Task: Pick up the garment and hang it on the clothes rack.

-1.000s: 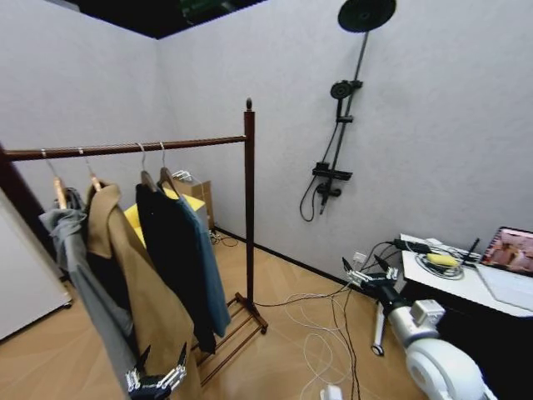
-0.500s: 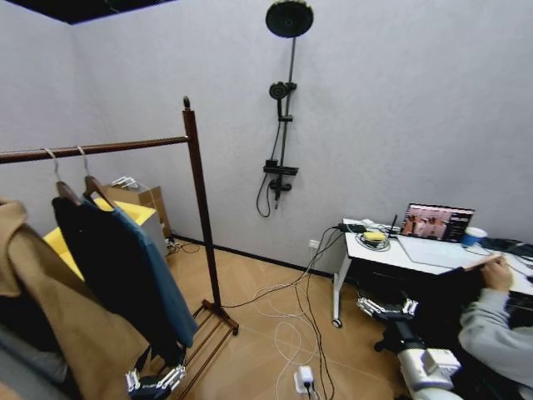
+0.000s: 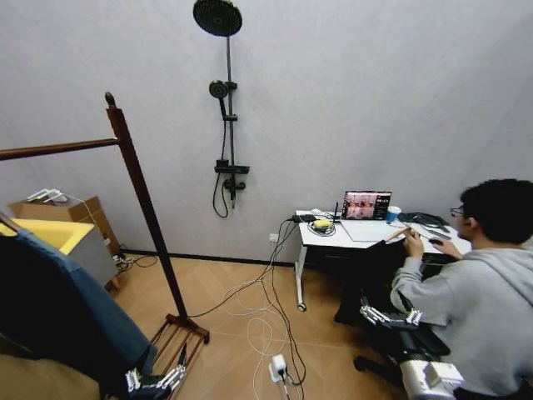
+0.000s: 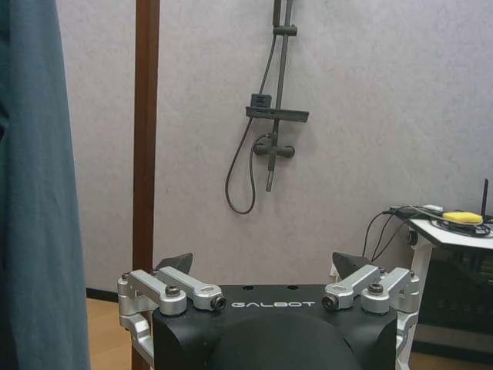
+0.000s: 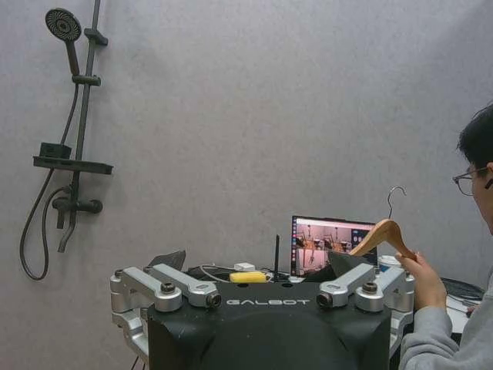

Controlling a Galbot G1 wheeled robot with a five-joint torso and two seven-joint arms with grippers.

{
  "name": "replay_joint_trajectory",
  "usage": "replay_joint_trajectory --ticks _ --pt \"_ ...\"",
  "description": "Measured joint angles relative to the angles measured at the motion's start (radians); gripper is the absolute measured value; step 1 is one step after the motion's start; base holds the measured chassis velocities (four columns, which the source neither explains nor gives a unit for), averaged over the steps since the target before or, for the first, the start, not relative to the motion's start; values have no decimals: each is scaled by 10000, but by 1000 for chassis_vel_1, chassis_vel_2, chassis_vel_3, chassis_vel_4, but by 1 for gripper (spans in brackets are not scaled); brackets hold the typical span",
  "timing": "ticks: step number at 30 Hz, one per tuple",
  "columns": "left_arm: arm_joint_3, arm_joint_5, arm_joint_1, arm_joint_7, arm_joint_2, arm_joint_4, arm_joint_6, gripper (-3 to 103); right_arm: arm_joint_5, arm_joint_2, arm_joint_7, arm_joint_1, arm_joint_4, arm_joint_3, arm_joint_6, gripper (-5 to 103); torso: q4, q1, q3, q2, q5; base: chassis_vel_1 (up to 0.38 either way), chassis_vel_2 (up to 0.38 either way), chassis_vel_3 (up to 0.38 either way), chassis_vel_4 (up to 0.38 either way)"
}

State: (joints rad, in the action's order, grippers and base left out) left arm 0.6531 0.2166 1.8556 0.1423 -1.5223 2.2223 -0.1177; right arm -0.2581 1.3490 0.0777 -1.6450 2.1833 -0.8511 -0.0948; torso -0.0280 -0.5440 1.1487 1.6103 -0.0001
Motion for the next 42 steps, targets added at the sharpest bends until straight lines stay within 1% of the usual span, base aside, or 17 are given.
replay_joint_trajectory --ticks 7,23,24,25,26,29,35,42 --pt "0 0 0 -1 0 0 0 100 198 122 6 -168 -117 185 -324 100 -2 1 -1 1 1 146 -139 -150 142" --pt "1 0 3 -2 0 0 0 100 294 65 -46 -173 -352 244 -650 100 0 15 -5 9 2 244 -241 -246 242" --pt "2 0 3 -3 -1 0 1 100 322 67 -62 -156 -356 282 -657 100 4 15 -6 9 0 45 -100 -174 77" --pt "-3 0 1 0 0 0 0 100 459 104 -63 -137 -364 466 -660 100 -7 10 -3 5 5 -101 -125 -4 -52" --pt "-3 0 1 0 0 0 0 100 459 104 -63 -137 -364 466 -660 100 -7 10 -3 5 5 -101 -125 -4 -52" --pt "-3 0 0 -1 0 0 0 100 525 125 -64 -105 -364 570 -660 100 3 -7 2 -3 1 -110 -23 16 -88" --pt "-2 0 -1 0 0 0 0 100 540 134 -63 -152 -345 607 -656 100 -6 -6 1 -3 0 -95 -17 -10 -102" --pt "0 0 0 0 0 0 0 100 546 184 -54 -287 -326 655 -748 100 0 5 -2 1 1 18 -9 -13 15"
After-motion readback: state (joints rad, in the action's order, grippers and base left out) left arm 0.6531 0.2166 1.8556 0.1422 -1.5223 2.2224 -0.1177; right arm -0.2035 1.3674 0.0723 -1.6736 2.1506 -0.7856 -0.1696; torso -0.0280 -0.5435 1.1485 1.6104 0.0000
